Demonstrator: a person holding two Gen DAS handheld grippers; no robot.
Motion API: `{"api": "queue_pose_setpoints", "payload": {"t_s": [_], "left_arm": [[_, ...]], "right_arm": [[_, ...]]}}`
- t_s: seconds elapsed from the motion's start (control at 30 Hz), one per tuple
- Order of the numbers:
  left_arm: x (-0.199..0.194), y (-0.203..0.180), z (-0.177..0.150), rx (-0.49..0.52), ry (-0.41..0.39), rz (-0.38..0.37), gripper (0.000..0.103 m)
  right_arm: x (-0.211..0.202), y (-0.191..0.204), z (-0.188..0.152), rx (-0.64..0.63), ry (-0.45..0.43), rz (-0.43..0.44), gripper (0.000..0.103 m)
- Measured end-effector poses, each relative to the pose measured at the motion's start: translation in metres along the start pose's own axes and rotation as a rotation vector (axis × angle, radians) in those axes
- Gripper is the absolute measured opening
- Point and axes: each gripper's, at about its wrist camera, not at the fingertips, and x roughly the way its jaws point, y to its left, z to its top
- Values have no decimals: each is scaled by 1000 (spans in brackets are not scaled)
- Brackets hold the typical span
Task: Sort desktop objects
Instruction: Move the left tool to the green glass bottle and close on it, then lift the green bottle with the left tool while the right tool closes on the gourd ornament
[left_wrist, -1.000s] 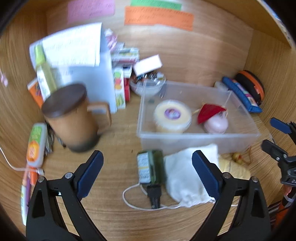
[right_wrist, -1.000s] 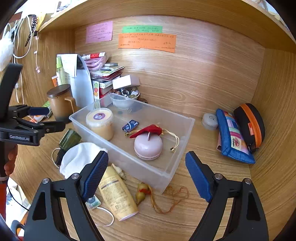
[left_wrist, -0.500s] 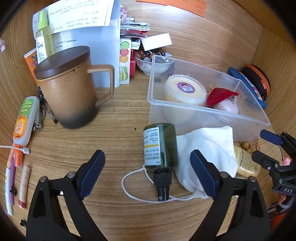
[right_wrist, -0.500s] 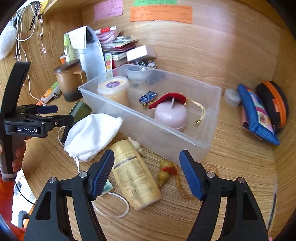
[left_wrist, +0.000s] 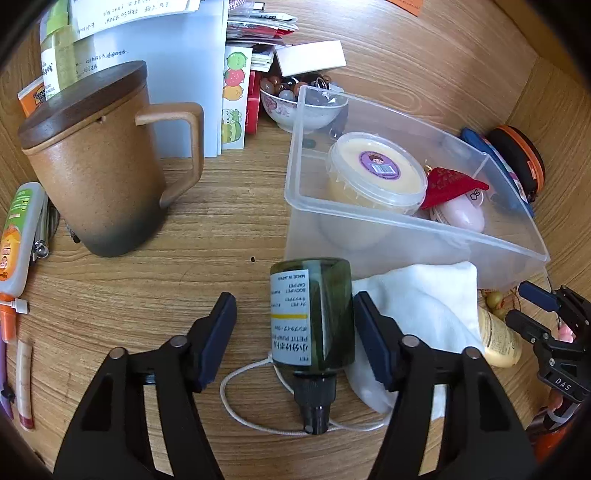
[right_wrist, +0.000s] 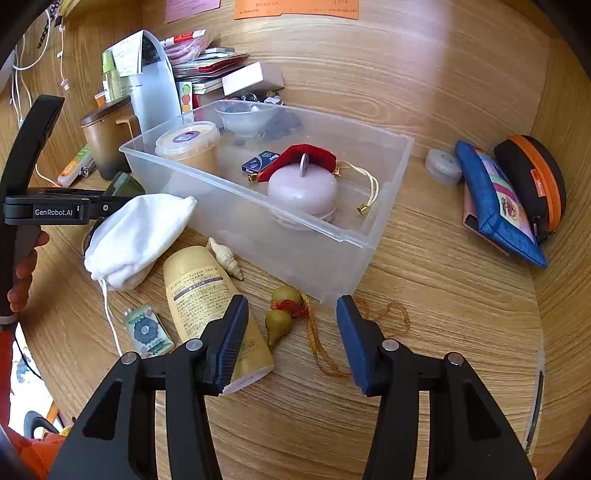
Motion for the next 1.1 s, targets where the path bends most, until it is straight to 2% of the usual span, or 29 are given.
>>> {"api": "queue_pose_setpoints", "payload": {"t_s": [0.13, 0.2, 0.3, 0.67, 0.7, 0.77, 1.1], "left_arm": [[4, -4, 0, 12, 7, 0, 51], [6, -6, 0, 22, 14, 2, 45], [8, -11, -1, 42, 11, 16, 43], [1, -10, -4, 40, -22, 16, 42], [0, -9, -4, 36, -24, 13, 42], [-2, -6, -4, 25, -29, 8, 42], [-32, -3, -5, 22, -91, 1, 41]], "right_arm": [[3, -5, 0, 35, 13, 21, 42], [5, -13, -2, 84, 30, 58, 35], [9, -17, -6, 123, 51, 78, 32], [30, -3, 4, 116, 83, 75, 31], [31, -3, 4, 113, 77, 72, 30], [31, -1, 3, 101, 69, 62, 20], [13, 4, 2, 82, 23, 71, 19]]}}
